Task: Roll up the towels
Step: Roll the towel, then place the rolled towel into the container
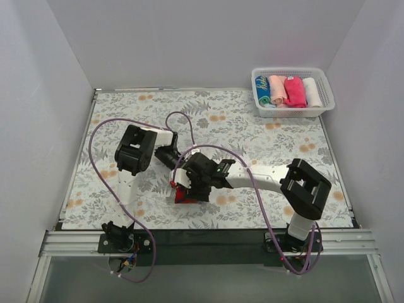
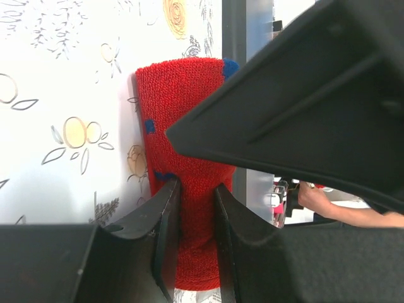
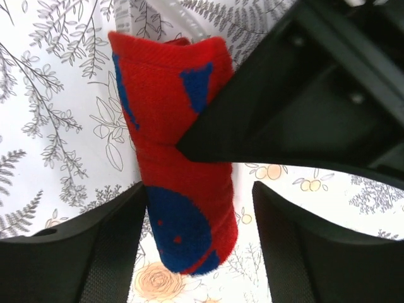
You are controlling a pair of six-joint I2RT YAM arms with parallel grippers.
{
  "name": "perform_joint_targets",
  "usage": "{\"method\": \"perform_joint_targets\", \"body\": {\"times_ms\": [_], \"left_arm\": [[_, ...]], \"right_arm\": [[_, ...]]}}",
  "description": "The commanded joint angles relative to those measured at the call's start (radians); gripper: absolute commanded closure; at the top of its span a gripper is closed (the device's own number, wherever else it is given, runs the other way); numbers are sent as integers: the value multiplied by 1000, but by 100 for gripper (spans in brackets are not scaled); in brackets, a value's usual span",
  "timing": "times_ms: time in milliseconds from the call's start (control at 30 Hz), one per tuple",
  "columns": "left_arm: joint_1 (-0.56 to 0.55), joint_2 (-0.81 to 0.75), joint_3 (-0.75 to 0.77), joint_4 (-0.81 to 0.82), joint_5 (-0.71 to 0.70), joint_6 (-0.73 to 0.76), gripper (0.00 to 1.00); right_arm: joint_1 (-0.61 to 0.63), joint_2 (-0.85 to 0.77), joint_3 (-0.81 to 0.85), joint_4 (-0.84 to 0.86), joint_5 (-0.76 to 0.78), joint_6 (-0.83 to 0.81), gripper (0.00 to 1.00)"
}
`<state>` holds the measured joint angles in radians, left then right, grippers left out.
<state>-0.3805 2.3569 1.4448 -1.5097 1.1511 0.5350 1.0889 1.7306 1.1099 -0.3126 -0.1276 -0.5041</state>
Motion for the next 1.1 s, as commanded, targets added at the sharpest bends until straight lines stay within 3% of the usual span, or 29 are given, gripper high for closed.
{"method": "perform_joint_targets", "body": {"times_ms": [0,133,267,500,533,567,633,700,733,767,833,867,1067], "left_arm": [[26,53,11,117,-108,71,90],[29,62,17,115,-108,74,90],[34,64,26,115,-114,74,90],[49,65,31,115,-129,94,87],[52,65,31,117,-129,95,83],[57,64,31,115,-128,98,78],[60,53,32,118,-116,103,68],[68,33,42,123,-103,83,50],[72,21,48,132,-93,76,48],[84,-14,55,135,-88,68,39],[106,-56,87,152,-90,20,36],[139,-82,103,157,-87,5,5],[270,-235,324,218,-108,-162,2]], "right_arm": [[9,24,-30,73,22,-25,41],[14,33,-58,90,10,-48,44],[14,41,-97,135,22,-65,55],[9,9,-215,224,22,-76,57],[8,1,-222,228,14,-74,62],[8,-3,-226,231,10,-73,77],[8,-12,-226,233,-3,-62,96],[3,-20,-222,224,-23,-56,99],[0,-34,-219,216,-32,-53,99],[-9,-40,-213,189,-38,-50,99],[-23,-75,-209,159,-61,-34,99],[-46,-89,-212,126,-69,-27,99],[-225,-180,-180,-60,-179,36,99]]}}
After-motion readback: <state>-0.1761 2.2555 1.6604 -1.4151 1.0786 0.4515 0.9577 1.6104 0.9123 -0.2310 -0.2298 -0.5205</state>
